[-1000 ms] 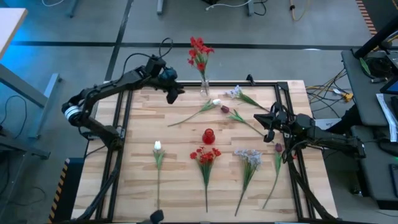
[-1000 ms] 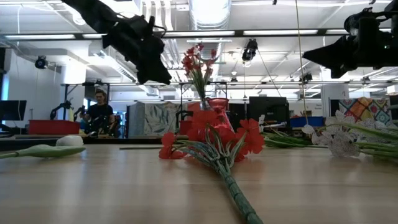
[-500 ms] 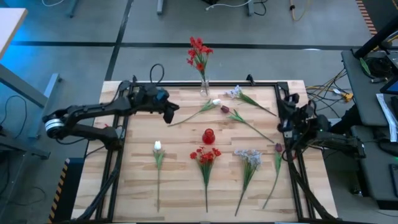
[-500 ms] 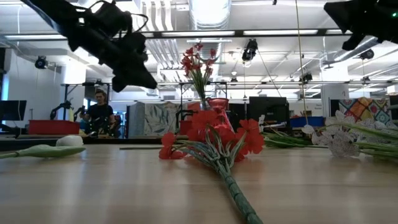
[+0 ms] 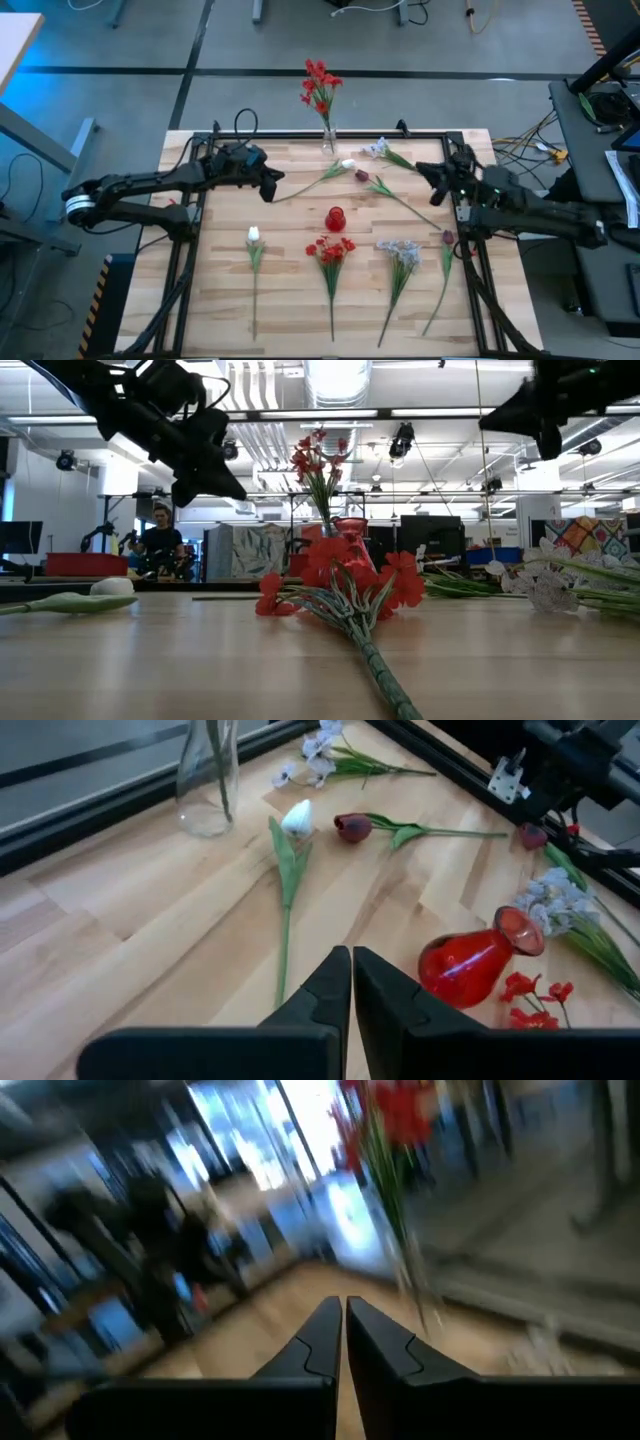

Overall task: Sort flowers into vase by color
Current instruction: Put the top red tulip into the transparent vase

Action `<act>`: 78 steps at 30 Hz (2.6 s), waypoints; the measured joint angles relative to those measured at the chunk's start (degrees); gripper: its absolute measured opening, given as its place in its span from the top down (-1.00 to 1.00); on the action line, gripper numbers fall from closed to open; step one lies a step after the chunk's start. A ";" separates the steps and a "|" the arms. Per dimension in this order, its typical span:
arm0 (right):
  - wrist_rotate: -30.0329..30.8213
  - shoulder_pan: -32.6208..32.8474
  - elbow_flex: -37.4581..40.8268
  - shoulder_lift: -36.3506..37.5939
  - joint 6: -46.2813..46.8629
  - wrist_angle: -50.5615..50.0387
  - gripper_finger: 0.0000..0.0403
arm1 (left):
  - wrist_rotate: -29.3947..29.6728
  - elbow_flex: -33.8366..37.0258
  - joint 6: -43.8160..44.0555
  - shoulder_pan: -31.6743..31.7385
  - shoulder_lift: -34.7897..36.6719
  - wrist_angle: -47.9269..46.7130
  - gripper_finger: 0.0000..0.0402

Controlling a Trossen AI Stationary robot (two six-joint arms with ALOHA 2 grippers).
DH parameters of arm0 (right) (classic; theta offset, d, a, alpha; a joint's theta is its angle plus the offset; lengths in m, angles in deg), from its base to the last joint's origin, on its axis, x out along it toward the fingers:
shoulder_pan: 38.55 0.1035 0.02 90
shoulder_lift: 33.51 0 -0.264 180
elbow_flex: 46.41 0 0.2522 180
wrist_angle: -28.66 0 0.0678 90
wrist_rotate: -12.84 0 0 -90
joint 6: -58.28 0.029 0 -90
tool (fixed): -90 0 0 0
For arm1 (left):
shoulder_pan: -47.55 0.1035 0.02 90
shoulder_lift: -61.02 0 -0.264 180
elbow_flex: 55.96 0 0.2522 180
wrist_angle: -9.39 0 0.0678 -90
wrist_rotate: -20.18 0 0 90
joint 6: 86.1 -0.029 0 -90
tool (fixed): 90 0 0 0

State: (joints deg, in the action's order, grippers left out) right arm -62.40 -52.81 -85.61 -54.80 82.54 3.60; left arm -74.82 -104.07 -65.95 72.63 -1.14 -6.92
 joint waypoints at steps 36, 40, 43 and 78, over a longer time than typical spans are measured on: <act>-23.88 -17.64 -37.94 -56.61 -20.85 -55.16 0.90 | -3.50 -0.50 2.99 -0.01 -0.43 0.97 1.00; -24.34 -18.80 -41.48 -61.11 -21.39 -55.75 0.73 | -3.50 -0.50 2.92 -0.02 -0.43 0.95 1.00; -24.66 -18.69 -43.24 -64.16 -21.52 -55.69 0.52 | -3.52 -0.50 2.92 0.00 -0.43 0.95 1.00; -23.55 -18.67 -42.94 -83.46 -23.24 -41.23 0.78 | -3.19 -0.50 2.89 0.02 -0.43 1.19 1.00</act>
State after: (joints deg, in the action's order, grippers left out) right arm -85.96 -71.48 -128.55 -138.25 59.30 -37.63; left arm -78.01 -104.57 -63.07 72.65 -1.57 -5.73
